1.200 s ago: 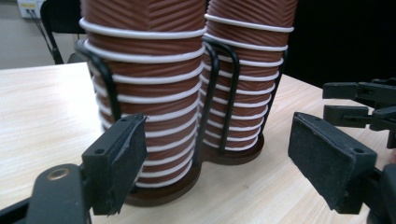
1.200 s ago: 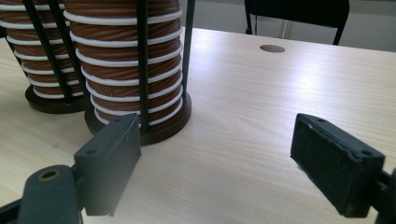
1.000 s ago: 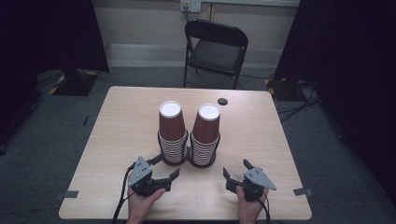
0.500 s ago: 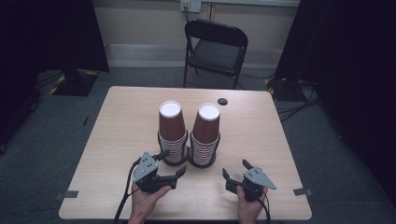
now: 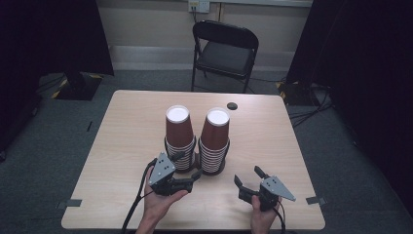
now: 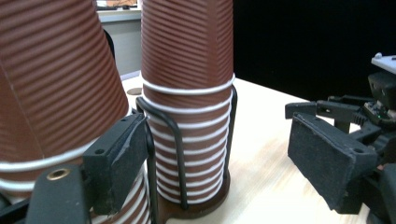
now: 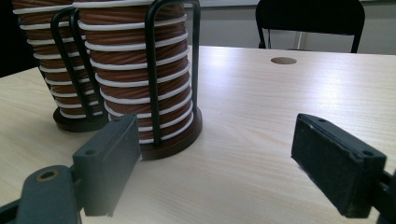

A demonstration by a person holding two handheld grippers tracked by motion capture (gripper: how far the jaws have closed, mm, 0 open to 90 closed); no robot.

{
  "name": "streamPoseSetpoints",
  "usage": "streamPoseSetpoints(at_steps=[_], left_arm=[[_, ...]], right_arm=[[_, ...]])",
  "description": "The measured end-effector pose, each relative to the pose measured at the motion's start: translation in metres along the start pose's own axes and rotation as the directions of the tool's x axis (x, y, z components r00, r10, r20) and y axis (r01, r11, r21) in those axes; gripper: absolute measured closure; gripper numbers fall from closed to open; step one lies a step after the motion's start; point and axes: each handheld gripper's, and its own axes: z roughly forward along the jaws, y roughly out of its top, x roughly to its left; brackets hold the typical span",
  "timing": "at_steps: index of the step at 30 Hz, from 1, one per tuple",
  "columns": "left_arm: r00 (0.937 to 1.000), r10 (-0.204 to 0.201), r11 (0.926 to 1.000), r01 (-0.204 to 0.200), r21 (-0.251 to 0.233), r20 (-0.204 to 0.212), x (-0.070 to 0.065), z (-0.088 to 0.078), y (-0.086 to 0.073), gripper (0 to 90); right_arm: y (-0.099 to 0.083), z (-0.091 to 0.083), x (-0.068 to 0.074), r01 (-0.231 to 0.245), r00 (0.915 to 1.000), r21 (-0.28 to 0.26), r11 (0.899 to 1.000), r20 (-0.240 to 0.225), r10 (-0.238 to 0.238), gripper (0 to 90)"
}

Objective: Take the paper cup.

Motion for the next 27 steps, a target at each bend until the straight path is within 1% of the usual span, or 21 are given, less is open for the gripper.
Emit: streamPoseSetpoints(at_steps=[4,7,8,10,13,19,23,25,27], left_arm=[[1.0000,0.002,1.0000,-0.002,-0.008,0.003,0.000,0.002,0.005,19.2],[0.9999,0.013,0.9999,-0.013,-0.010,0.004,0.001,0.006,0.013,19.4],[0.9999,0.013,0.9999,-0.013,-0.010,0.004,0.001,0.006,0.013,19.4],[0.9998,0.020,0.9997,-0.020,-0.010,-0.003,0.001,0.008,0.018,19.4],[0.9999,0.010,0.9998,-0.010,-0.018,0.006,0.002,0.010,0.020,19.4],[1.0000,0.004,0.9995,-0.004,-0.032,0.001,0.004,0.013,0.028,20.4],[0.9997,0.021,0.9987,-0.021,-0.046,-0.010,0.002,0.017,0.038,20.1],[0.9997,0.022,0.9984,-0.022,-0.052,-0.009,0.002,0.017,0.040,19.9],[0.9988,0.045,0.9967,-0.046,-0.068,-0.019,0.001,0.018,0.045,20.1]], right_arm=[[0.000,0.000,0.000,-0.004,1.0000,-0.004,1.000,-0.002,0.004,14.9],[0.000,-0.001,0.000,-0.002,1.0000,-0.008,1.000,-0.004,0.002,14.8],[0.000,-0.001,0.000,-0.002,1.0000,-0.008,1.000,-0.004,0.002,14.8],[0.000,-0.001,0.000,-0.002,1.0000,-0.009,1.000,-0.004,0.002,14.8],[0.000,-0.001,0.000,-0.001,1.0000,-0.009,1.000,-0.004,0.001,14.8],[0.000,-0.001,0.000,0.003,1.0000,-0.006,1.000,-0.003,-0.003,14.9],[0.000,-0.001,0.000,0.002,1.0000,-0.007,1.000,-0.003,-0.002,14.8],[0.000,-0.001,0.000,0.002,1.0000,-0.008,1.000,-0.003,-0.002,14.9],[0.000,-0.001,0.000,0.001,1.0000,-0.007,1.000,-0.005,-0.001,14.9]])
